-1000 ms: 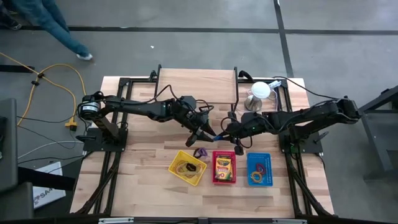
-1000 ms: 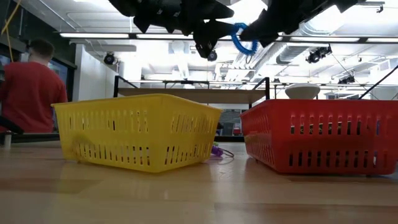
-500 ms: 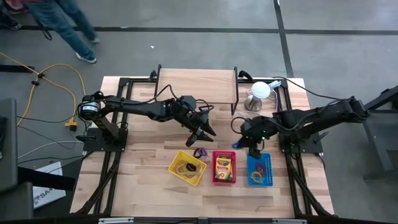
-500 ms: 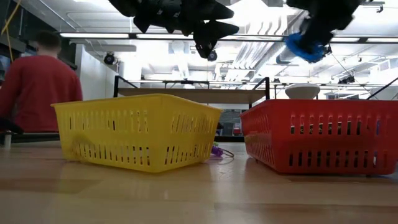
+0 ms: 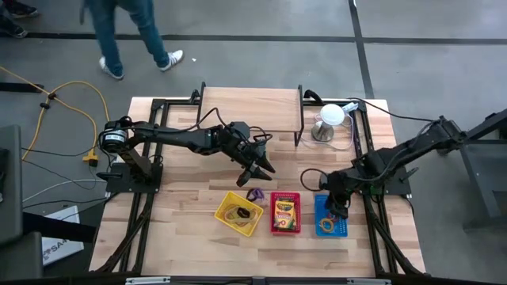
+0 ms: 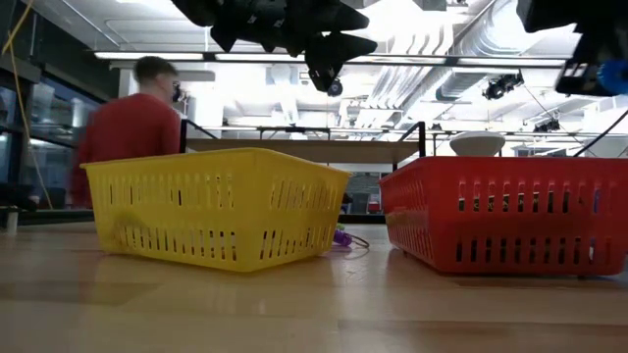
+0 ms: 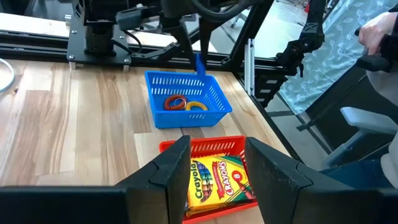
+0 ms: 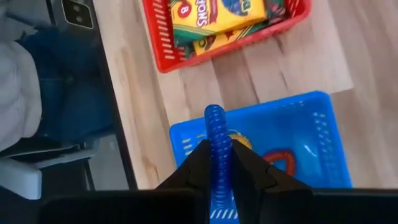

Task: Pick & Place Office Desk Supplies
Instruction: Put the blue spring keychain into the blue bin, then put the green spring keychain into the blue bin

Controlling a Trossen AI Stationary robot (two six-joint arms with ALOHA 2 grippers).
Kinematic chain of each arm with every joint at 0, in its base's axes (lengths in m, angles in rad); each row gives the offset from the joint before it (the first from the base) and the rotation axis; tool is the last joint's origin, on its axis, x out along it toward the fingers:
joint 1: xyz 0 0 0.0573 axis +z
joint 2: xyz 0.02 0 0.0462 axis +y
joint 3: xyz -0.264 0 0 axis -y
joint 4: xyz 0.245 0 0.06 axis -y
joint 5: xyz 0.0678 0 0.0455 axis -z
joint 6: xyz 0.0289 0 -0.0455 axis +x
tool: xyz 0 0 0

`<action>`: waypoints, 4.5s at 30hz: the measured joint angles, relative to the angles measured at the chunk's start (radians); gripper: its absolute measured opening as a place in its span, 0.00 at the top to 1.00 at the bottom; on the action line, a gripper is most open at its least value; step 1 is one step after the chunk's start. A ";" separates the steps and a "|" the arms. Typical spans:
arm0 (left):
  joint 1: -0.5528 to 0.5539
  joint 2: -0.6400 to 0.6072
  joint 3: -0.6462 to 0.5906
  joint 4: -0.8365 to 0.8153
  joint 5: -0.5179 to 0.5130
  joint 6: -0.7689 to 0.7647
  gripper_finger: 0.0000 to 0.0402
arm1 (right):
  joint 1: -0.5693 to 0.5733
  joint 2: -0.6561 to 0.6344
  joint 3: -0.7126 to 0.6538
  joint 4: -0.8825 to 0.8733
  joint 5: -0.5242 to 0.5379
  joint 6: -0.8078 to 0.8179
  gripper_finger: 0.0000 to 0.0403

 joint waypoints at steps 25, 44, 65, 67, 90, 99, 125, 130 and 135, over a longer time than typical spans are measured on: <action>0.000 0.000 0.000 -0.001 0.000 0.000 0.63 | 0.231 0.206 0.000 -0.011 0.210 0.186 0.92; 0.000 0.000 0.000 0.000 0.001 -0.001 0.63 | 0.233 0.327 0.000 -0.012 0.234 0.230 0.81; 0.000 0.000 0.000 -0.001 0.001 -0.003 0.63 | 0.215 0.289 0.000 -0.011 0.189 0.171 0.67; 0.000 0.000 0.000 0.000 0.001 -0.002 0.63 | 0.195 0.260 0.000 -0.011 0.177 0.152 0.67; 0.000 0.000 0.000 -0.003 0.000 -0.002 0.63 | -0.129 -0.124 0.000 -0.013 0.213 -0.188 0.67; 0.000 0.000 0.000 -0.004 0.000 -0.001 0.63 | -0.177 -0.121 0.000 0.012 0.324 -0.220 0.67; 0.000 0.000 0.000 -0.047 0.000 -0.002 0.63 | -0.477 -0.124 0.000 0.050 0.392 -0.242 0.67; 0.000 0.000 0.000 -0.052 0.000 -0.002 0.63 | -0.476 -0.124 0.000 0.050 0.392 -0.239 0.67; 0.000 0.000 0.000 -0.053 -0.002 -0.002 0.63 | -0.476 -0.124 0.000 0.050 0.392 -0.239 0.67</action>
